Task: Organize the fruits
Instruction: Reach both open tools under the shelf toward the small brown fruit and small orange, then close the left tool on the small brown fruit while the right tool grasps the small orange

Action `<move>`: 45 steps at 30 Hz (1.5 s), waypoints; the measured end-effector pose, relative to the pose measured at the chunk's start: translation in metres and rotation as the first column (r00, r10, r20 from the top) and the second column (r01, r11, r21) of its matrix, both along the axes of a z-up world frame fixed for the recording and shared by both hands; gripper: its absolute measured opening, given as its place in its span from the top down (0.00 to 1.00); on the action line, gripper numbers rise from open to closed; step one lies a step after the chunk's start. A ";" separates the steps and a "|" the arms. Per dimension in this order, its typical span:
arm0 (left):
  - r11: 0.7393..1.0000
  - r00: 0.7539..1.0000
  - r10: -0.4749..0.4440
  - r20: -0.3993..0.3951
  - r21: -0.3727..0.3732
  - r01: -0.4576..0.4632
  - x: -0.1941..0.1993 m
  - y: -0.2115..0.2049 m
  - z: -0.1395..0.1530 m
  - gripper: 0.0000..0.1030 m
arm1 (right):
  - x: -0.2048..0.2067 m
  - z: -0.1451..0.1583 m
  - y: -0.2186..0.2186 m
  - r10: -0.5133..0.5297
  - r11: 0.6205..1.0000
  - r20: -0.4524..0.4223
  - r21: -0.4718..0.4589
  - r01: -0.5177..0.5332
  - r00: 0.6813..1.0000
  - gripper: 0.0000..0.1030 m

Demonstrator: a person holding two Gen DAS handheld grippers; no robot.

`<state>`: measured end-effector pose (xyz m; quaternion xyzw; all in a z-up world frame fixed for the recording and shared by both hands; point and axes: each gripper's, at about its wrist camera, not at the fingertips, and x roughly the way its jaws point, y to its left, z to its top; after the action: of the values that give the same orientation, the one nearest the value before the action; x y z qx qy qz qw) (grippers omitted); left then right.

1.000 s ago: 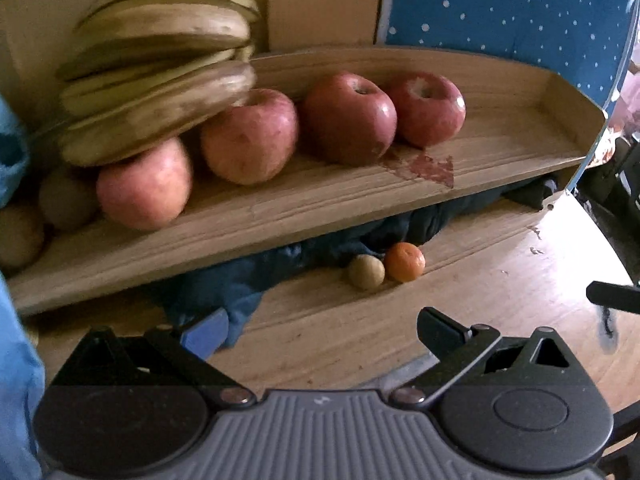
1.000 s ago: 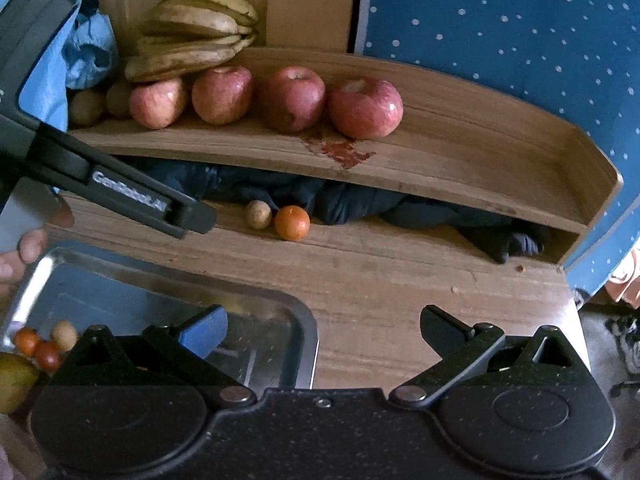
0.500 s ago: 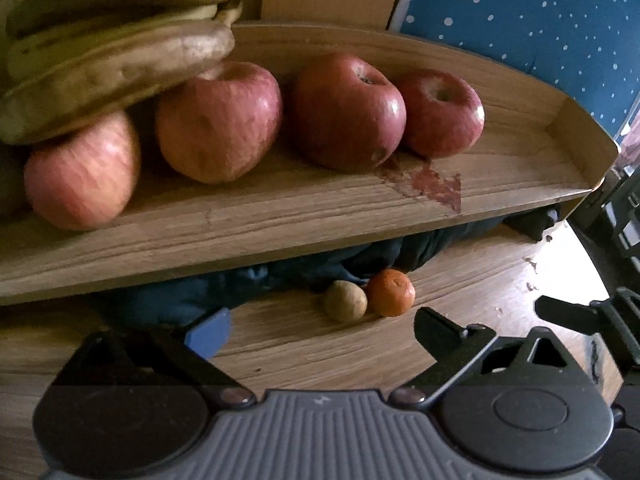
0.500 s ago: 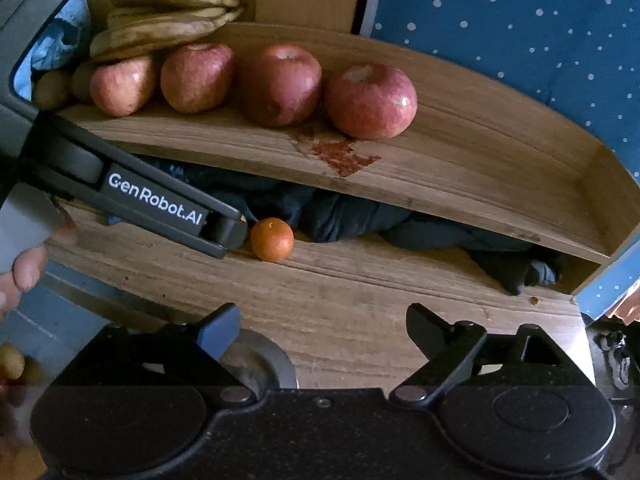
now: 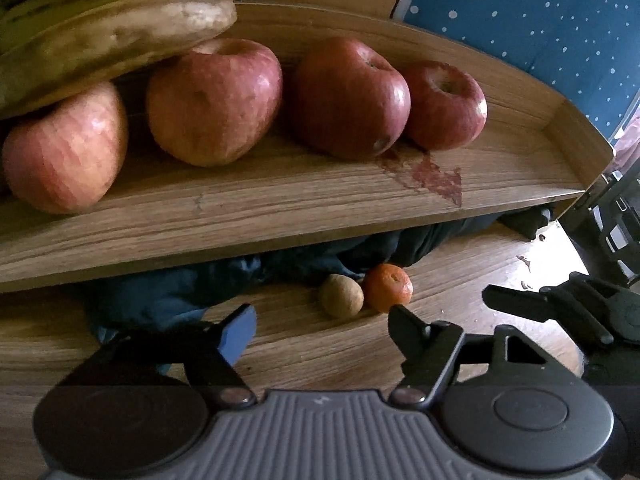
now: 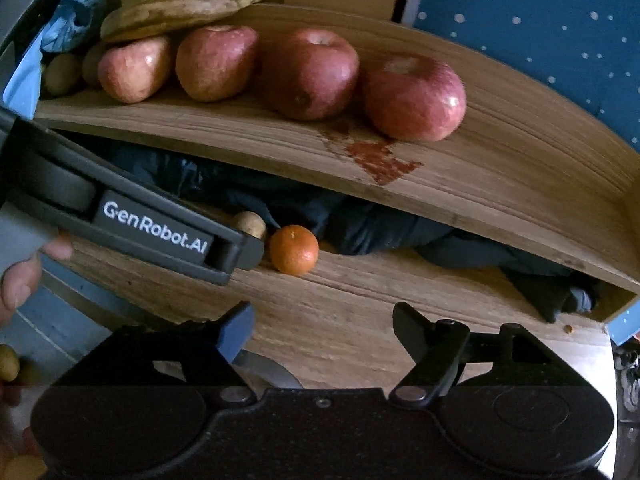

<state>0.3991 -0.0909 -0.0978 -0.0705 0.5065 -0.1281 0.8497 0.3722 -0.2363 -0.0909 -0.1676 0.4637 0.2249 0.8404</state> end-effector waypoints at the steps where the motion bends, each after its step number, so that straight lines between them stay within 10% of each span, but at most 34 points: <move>1: 1.000 1.000 -0.002 0.000 0.001 0.002 0.001 0.000 0.000 0.31 | 0.001 -0.001 0.001 0.006 1.000 -0.001 0.001 -0.006 1.000 0.26; 45: 0.993 0.998 0.049 -0.037 -0.105 -0.053 0.009 0.022 -0.014 0.69 | 0.034 -0.020 0.036 0.137 0.989 0.016 0.043 -0.138 0.990 0.67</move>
<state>0.4080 -0.0691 -0.1117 -0.1306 0.5117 -0.1319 0.8389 0.4059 -0.2003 -0.1111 -0.1820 0.4403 0.2916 0.8295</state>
